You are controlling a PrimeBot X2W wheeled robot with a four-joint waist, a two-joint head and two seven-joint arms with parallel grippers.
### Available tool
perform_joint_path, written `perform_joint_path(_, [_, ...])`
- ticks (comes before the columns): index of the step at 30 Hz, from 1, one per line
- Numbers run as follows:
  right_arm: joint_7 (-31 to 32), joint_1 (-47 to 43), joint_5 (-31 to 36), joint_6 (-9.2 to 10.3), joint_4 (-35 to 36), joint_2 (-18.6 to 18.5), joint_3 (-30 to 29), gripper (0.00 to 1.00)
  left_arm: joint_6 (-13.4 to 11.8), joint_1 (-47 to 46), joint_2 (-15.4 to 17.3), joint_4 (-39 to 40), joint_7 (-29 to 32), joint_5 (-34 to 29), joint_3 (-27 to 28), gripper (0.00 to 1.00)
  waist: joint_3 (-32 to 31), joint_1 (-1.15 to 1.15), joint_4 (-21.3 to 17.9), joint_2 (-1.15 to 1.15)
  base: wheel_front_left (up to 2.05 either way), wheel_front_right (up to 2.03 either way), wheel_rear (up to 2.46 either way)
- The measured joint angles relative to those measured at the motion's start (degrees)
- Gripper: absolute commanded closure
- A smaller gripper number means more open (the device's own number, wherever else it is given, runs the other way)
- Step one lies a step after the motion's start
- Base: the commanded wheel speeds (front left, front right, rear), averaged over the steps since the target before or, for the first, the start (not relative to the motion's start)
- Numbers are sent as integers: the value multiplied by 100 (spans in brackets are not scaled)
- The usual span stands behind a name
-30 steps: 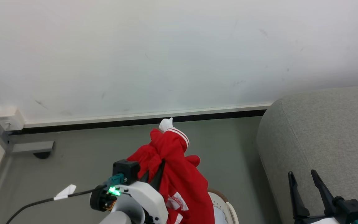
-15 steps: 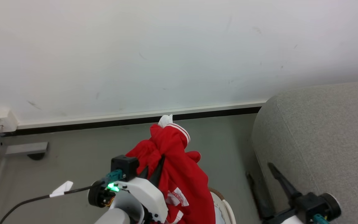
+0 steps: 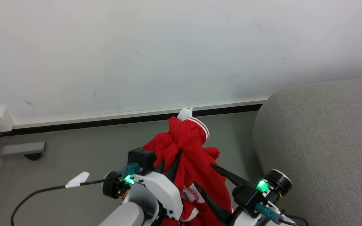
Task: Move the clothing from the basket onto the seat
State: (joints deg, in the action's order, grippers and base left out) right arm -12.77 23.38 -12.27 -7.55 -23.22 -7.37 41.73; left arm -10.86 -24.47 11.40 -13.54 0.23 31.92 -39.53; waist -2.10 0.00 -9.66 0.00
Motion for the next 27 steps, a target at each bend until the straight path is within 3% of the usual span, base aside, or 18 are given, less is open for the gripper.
perform_joint_path(6, [147,354,105,0,-647,120,365,0,68,-115,-115,-111,29,-18,-145,100,-76,0,5,0,0,0,0])
perform_joint_path(16, [-26,689,860,0,-1627,409,366,0,186,-193,-360,-227,97,-16,-385,100,-197,0,2,0,0,0,0])
perform_joint_path(17, [-44,719,898,0,-1703,415,322,20,200,-208,-372,-241,101,-16,-403,100,-201,0,5,0,0,0,0])
perform_joint_path(18, [-65,722,889,0,-1779,426,274,59,202,-216,-390,-249,103,-15,-420,100,-204,0,11,0,0,0,0])
perform_joint_path(19, [-85,724,890,0,-1836,430,252,91,208,-222,-411,-264,107,-15,-436,100,-206,0,18,0,0,0,0])
perform_joint_path(20, [-92,723,844,0,-1858,430,225,100,210,-230,-435,-274,116,-14,-453,100,-207,0,28,0,0,0,0])
perform_joint_path(27, [-166,736,388,-1,-1858,444,122,100,232,-270,-469,-369,71,13,-452,100,-191,0,57,0,0,0,0])
